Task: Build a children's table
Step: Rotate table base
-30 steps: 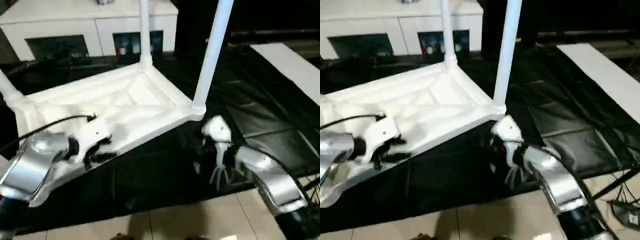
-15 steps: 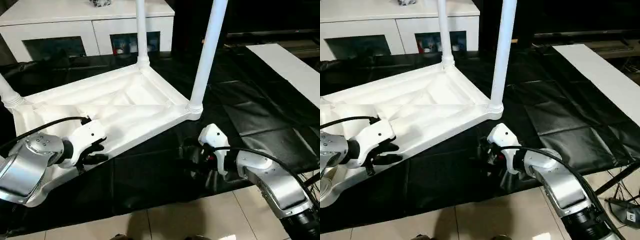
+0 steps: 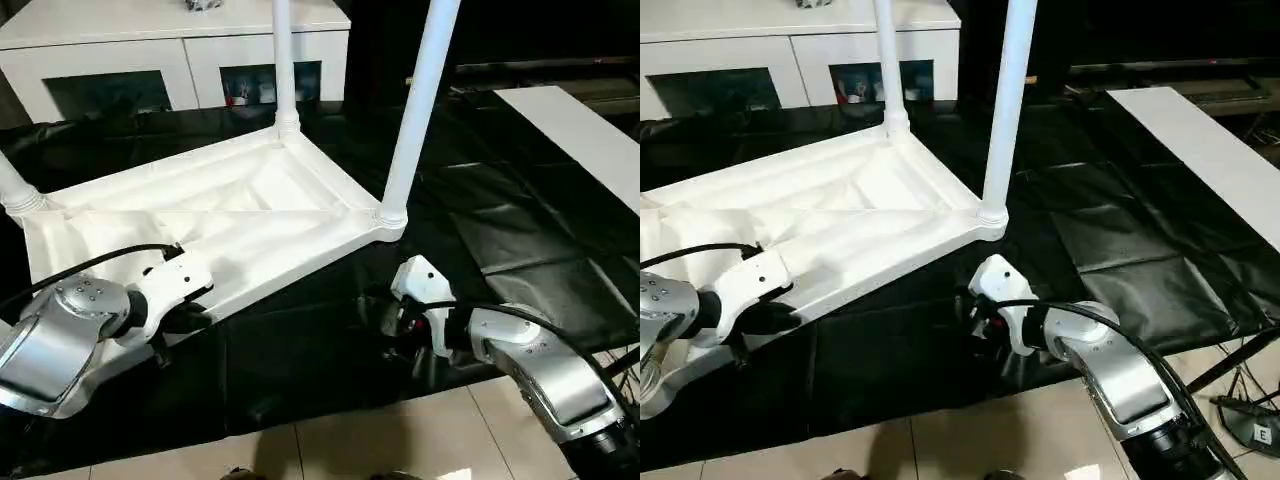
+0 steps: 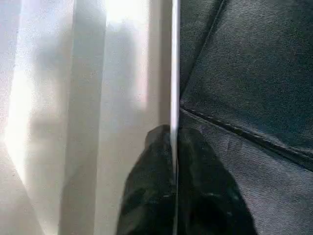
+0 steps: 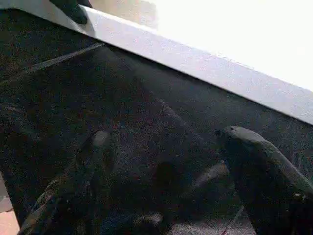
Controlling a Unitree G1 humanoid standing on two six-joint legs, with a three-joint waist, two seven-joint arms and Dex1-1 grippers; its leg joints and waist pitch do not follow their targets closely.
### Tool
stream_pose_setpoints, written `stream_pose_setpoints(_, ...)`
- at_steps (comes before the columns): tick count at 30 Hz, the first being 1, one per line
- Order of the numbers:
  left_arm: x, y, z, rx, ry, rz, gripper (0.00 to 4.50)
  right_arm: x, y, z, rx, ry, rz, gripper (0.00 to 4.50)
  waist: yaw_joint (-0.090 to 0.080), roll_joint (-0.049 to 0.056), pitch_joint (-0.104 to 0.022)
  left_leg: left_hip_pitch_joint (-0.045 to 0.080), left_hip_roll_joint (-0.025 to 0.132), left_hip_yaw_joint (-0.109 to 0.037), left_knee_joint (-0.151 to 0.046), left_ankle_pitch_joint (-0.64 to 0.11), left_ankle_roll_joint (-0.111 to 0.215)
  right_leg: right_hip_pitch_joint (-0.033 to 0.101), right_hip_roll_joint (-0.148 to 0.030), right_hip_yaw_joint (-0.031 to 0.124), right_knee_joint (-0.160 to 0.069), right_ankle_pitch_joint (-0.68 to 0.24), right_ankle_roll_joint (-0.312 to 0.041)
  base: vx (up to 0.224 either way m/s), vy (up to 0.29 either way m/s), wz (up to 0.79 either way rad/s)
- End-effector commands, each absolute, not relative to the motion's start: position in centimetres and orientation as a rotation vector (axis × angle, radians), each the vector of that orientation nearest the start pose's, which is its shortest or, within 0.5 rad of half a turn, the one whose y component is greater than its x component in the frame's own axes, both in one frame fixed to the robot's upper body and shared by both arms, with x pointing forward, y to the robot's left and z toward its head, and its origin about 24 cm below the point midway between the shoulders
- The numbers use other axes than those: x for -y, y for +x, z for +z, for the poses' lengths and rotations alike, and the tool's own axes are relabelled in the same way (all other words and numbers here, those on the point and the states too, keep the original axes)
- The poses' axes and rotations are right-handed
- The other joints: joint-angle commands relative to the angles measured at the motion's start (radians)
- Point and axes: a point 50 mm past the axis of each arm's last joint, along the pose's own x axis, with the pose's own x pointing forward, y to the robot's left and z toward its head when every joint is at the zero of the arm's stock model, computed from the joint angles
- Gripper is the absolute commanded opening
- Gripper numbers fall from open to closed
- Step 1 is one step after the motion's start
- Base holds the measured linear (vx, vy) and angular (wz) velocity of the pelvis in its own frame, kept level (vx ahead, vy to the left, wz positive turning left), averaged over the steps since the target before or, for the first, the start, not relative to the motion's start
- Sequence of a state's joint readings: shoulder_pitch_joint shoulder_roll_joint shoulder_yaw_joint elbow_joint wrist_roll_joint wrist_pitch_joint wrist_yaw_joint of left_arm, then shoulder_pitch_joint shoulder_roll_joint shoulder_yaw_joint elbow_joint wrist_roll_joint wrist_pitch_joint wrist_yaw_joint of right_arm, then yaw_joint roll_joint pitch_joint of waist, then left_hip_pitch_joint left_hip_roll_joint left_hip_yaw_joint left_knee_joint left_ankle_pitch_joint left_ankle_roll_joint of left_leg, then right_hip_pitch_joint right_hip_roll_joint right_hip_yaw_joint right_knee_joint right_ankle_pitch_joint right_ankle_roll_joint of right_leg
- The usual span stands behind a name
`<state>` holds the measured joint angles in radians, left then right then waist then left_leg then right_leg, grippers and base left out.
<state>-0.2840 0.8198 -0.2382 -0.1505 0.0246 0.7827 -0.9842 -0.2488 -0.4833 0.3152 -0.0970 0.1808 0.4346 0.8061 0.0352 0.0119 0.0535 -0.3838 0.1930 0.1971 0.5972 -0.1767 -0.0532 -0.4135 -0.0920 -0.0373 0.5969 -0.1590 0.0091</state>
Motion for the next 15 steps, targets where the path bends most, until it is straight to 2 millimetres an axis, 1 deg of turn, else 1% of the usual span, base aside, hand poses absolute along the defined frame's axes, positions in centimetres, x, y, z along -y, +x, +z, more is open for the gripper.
stream_pose_setpoints(1, -22.4, 26.5, 9.1, -0.767, 0.628, -0.789, 0.05, 12.9, 26.1, 6.8, -0.348, -0.323, 1.069, 3.58, 0.002, 0.009, -0.065, 0.026, 0.026, -0.018, -0.079, -0.284, -0.012, 0.037, -0.029, 0.027, -0.059, -0.238, -0.201, 0.000, 0.000, 0.00)
stream_pose_setpoints(2, -22.3, 27.1, 9.2, -0.734, 0.636, -0.771, 0.05, 12.9, 26.2, 6.8, -0.347, -0.326, 1.066, 3.58, 0.002, 0.005, -0.064, 0.026, 0.026, -0.018, -0.080, -0.291, -0.013, 0.037, -0.029, 0.028, -0.061, -0.247, -0.198, 0.000, 0.000, 0.00)
stream_pose_setpoints(3, -22.1, 27.5, 9.3, -0.711, 0.637, -0.756, 0.05, 12.9, 26.2, 6.8, -0.346, -0.326, 1.065, 3.58, 0.002, 0.006, -0.064, 0.026, 0.025, -0.018, -0.079, -0.292, -0.013, 0.037, -0.029, 0.028, -0.062, -0.254, -0.196, 0.000, 0.000, 0.00)
stream_pose_setpoints(5, -21.6, 28.4, 9.6, -0.648, 0.643, -0.743, 0.05, 12.9, 26.3, 6.8, -0.345, -0.327, 1.060, 3.58, 0.010, 0.007, -0.062, 0.036, 0.026, -0.015, -0.077, -0.318, -0.017, 0.028, -0.029, 0.030, -0.068, -0.290, -0.190, 0.000, 0.000, 0.00)
stream_pose_setpoints(6, -21.0, 29.1, 9.6, -0.606, 0.642, -0.742, 0.05, 12.8, 26.3, 6.7, -0.346, -0.329, 1.058, 3.58, 0.011, 0.006, -0.062, 0.035, 0.025, -0.015, -0.077, -0.324, -0.019, 0.028, -0.029, 0.030, -0.069, -0.301, -0.186, 0.000, 0.000, 0.00)
stream_pose_setpoints(7, -20.4, 29.7, 9.5, -0.571, 0.640, -0.749, 0.05, 12.8, 26.4, 6.7, -0.347, -0.332, 1.056, 3.58, 0.014, 0.002, -0.062, 0.031, 0.026, -0.017, -0.079, -0.326, -0.022, 0.031, -0.030, 0.030, -0.070, -0.315, -0.176, 0.000, 0.000, 0.00)
stream_pose_setpoints(8, -19.8, 30.2, 9.4, -0.535, 0.646, -0.754, 0.05, 12.8, 26.4, 6.6, -0.351, -0.337, 1.048, 3.58, 0.020, 0.003, -0.060, 0.034, 0.024, -0.017, -0.078, -0.345, -0.026, 0.026, -0.029, 0.029, -0.075, -0.353, -0.162, 0.000, 0.000, 0.00)
stream_pose_setpoints(9, -18.8, 31.1, 9.3, -0.490, 0.647, -0.764, 0.05, 12.8, 26.6, 6.4, -0.359, -0.346, 1.034, 3.58, 0.022, 0.004, -0.061, 0.036, 0.026, -0.018, -0.079, -0.357, -0.033, 0.025, -0.030, 0.030, -0.075, -0.360, -0.157, 0.000, 0.000, 0.00)
stream_pose_setpoints(10, -18.4, 31.4, 9.2, -0.477, 0.645, -0.767, 0.05, 12.8, 26.6, 6.3, -0.362, -0.349, 1.029, 3.58, 0.021, 0.001, -0.061, 0.032, 0.024, -0.020, -0.080, -0.364, -0.036, 0.028, -0.031, 0.028, -0.078, -0.380, -0.146, 0.000, 0.000, 0.00)
stream_pose_setpoints(11, -18.1, 31.6, 9.2, -0.468, 0.643, -0.769, 0.05, 12.8, 26.7, 6.2, -0.364, -0.351, 1.026, 3.58, 0.022, 0.000, -0.062, 0.032, 0.024, -0.022, -0.079, -0.371, -0.041, 0.028, -0.034, 0.028, -0.078, -0.389, -0.139, 0.000, 0.000, 0.00)
stream_pose_setpoints(12, -16.8, 32.6, 9.0, -0.423, 0.641, -0.781, 0.05, 12.9, 26.9, 6.1, -0.369, -0.361, 1.001, 3.58, 0.021, -0.005, -0.064, 0.026, 0.023, -0.023, -0.080, -0.355, -0.039, 0.033, -0.035, 0.027, -0.077, -0.385, -0.131, 0.000, 0.000, 0.00)
stream_pose_setpoints(14, -15.4, 33.6, 8.9, -0.383, 0.644, -0.778, 0.05, 12.9, 27.2, 6.0, -0.370, -0.364, 0.973, 3.58, 0.022, -0.005, -0.063, 0.027, 0.022, -0.021, -0.078, -0.356, -0.035, 0.029, -0.033, 0.027, -0.081, -0.394, -0.126, 0.000, 0.000, 0.00)
stream_pose_setpoints(15, -14.7, 34.2, 8.9, -0.359, 0.643, -0.776, 0.05, 13.0, 27.3, 5.9, -0.370, -0.365, 0.963, 3.58, 0.025, -0.007, -0.065, 0.034, 0.022, -0.018, -0.073, -0.357, -0.031, 0.023, -0.035, 0.029, -0.086, -0.400, -0.127, 0.000, 0.000, 0.00)
